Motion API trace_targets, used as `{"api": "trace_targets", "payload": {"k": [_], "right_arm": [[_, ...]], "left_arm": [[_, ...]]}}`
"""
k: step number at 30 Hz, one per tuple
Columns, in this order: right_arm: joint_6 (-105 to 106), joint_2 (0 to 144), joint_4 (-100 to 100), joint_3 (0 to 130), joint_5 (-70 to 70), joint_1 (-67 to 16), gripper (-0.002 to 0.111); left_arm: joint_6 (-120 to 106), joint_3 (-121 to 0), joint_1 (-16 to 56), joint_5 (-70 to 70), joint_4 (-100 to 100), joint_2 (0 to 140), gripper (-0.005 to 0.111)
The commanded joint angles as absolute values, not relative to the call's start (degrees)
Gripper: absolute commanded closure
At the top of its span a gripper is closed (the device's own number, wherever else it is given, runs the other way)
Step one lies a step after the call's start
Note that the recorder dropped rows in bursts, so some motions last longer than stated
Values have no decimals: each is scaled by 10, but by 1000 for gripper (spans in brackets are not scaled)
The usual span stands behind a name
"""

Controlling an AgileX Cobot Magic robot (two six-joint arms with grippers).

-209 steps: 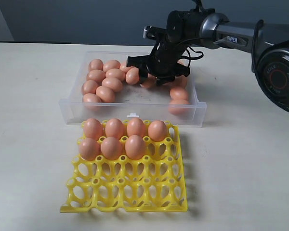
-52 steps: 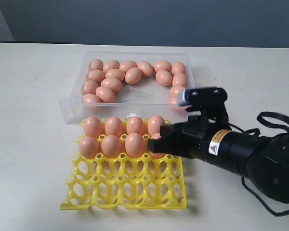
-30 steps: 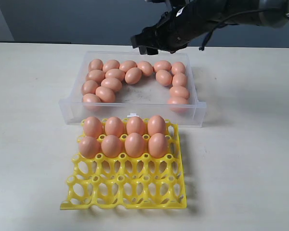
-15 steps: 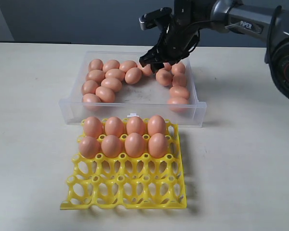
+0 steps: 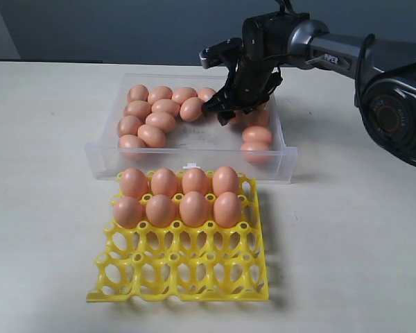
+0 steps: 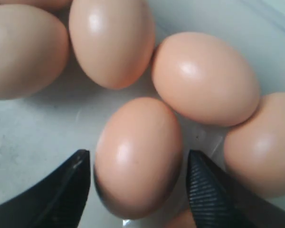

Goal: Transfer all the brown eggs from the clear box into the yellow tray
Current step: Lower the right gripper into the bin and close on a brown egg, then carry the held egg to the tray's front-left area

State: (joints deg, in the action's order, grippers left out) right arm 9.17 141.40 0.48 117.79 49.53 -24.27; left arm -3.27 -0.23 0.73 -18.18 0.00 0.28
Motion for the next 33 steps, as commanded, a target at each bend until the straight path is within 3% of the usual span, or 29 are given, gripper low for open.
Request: {"api": "trace_targets", "payload": {"k": [1, 6, 12, 14, 16, 20, 28, 33], "right_arm": [[90, 1415, 0, 1181, 487, -240, 54], [90, 1415, 0, 1181, 473, -240, 75], [90, 1415, 0, 1181, 452, -240, 61], [90, 1415, 4, 1181, 444, -240, 62], [90, 1415, 5, 1181, 444, -240, 71], [89, 1414, 12, 1181, 445, -240, 109], [134, 1407, 153, 1179, 423, -247, 108], [186, 1356, 218, 1133, 322, -281, 108]], "left_arm": [[-32, 0, 5, -177, 0, 0, 106], [-32, 0, 5, -177, 0, 0, 106], [-32, 0, 5, -177, 0, 0, 106], [-32, 0, 5, -177, 0, 0, 106], [-32, 0, 5, -177, 0, 0, 106], [-32, 0, 5, -177, 0, 0, 106], [-32, 0, 5, -177, 0, 0, 106], [-32, 0, 5, -177, 0, 0, 106]]}}
